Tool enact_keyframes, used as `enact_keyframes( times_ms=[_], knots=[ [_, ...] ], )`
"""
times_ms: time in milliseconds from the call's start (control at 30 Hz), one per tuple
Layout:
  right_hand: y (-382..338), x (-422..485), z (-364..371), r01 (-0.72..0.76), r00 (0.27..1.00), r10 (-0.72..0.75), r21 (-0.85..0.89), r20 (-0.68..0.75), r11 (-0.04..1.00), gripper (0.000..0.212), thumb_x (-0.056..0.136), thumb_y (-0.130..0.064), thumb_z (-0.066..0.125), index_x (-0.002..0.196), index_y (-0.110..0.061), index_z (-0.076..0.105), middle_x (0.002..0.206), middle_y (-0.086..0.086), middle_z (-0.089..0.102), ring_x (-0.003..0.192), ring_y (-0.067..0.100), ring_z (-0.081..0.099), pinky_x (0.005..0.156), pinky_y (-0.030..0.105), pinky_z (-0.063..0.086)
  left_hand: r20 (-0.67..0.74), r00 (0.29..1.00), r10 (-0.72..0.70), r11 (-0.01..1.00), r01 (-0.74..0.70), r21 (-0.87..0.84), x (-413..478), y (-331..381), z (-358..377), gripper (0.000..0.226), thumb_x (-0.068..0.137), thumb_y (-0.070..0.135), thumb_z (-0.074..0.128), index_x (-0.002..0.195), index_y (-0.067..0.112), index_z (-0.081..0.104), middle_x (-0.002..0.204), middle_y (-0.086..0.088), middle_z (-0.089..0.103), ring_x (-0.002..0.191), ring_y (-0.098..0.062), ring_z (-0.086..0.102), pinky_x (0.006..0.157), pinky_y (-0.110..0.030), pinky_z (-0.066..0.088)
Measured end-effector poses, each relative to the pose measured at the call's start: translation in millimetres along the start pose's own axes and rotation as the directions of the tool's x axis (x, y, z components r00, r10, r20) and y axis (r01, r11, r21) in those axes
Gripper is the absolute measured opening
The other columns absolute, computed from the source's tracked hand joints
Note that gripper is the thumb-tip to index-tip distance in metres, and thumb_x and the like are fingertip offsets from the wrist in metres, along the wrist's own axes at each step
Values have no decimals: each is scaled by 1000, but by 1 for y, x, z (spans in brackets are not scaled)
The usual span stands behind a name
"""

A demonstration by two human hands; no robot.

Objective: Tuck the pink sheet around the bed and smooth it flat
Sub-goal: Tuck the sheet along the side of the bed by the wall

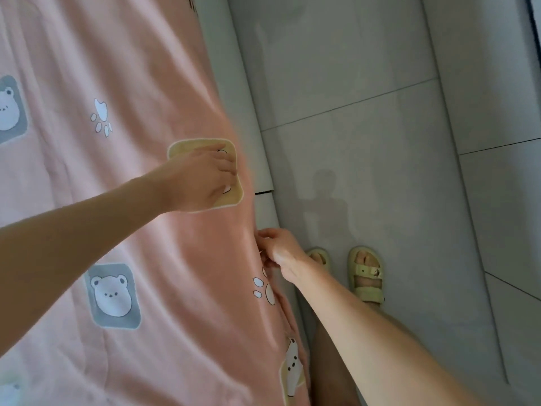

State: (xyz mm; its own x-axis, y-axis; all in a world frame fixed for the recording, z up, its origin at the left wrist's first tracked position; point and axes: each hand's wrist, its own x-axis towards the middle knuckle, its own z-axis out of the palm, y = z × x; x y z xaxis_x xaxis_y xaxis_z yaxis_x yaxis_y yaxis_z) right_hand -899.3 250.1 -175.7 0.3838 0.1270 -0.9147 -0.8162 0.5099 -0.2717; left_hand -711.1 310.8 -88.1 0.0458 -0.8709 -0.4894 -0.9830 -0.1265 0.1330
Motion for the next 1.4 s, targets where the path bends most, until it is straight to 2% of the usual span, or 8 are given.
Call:
enact_keyframes(
  times_ms=[133,333,533,700,800,1067,1233,1400],
  knots=[
    [-2,7,-1,72,996,-77,-119,-36,990,13,86,-8,58,73,-8,58,51,4,46,33,8,38,37,15,28,-15,996,90,995,-90,-39,6,-15,-1,30,84,21,43,74,14,70,79,4,69,89,-23,58,92,-29,42],
    [-14,15,-28,104,962,-83,68,-259,992,20,89,-2,58,70,-4,54,58,10,57,38,14,50,35,19,40,50,983,179,983,-181,29,14,-25,4,38,91,29,37,87,16,73,88,5,72,93,-22,61,101,-27,36],
    [-13,0,-13,253,961,-192,347,-201,903,25,89,2,50,94,-21,59,86,11,70,70,16,68,70,24,57,215,973,80,972,-124,199,41,-27,11,62,93,34,11,89,15,69,91,-2,70,95,-27,58,94,-34,39],
    [-8,-12,26,363,931,-338,275,-136,890,31,97,-13,44,93,-32,68,108,-7,67,101,9,59,95,27,44,232,973,10,981,-55,187,55,-31,14,55,98,32,21,87,9,69,89,-6,68,92,-31,60,85,-37,44],
    [-17,-12,38,457,889,-437,233,-136,858,33,100,-15,38,116,-32,63,113,-24,60,113,-1,53,107,28,39,218,976,29,977,-73,199,52,-32,11,54,99,33,20,87,10,68,87,-6,63,87,-31,59,78,-38,45],
    [-28,-18,46,579,791,-612,317,4,751,42,103,-8,27,139,-17,47,144,-8,45,135,1,36,117,26,24,292,953,85,928,-182,324,47,-29,4,61,99,38,16,84,15,69,92,-4,71,94,-25,60,92,-32,32],
    [-39,-12,63,226,866,-356,360,351,905,53,93,-64,25,141,-44,36,148,-12,38,136,7,36,113,34,31,297,947,124,927,-217,305,16,-45,-23,86,88,44,-15,84,25,69,88,7,70,87,-13,59,93,-28,29],
    [-29,7,67,48,872,-206,342,443,938,64,80,-78,34,134,-46,45,133,-6,57,122,13,55,99,33,47,298,953,64,934,-162,319,24,-44,-27,86,89,45,-14,77,19,67,81,2,69,83,-17,60,97,-31,30]
  ],
)
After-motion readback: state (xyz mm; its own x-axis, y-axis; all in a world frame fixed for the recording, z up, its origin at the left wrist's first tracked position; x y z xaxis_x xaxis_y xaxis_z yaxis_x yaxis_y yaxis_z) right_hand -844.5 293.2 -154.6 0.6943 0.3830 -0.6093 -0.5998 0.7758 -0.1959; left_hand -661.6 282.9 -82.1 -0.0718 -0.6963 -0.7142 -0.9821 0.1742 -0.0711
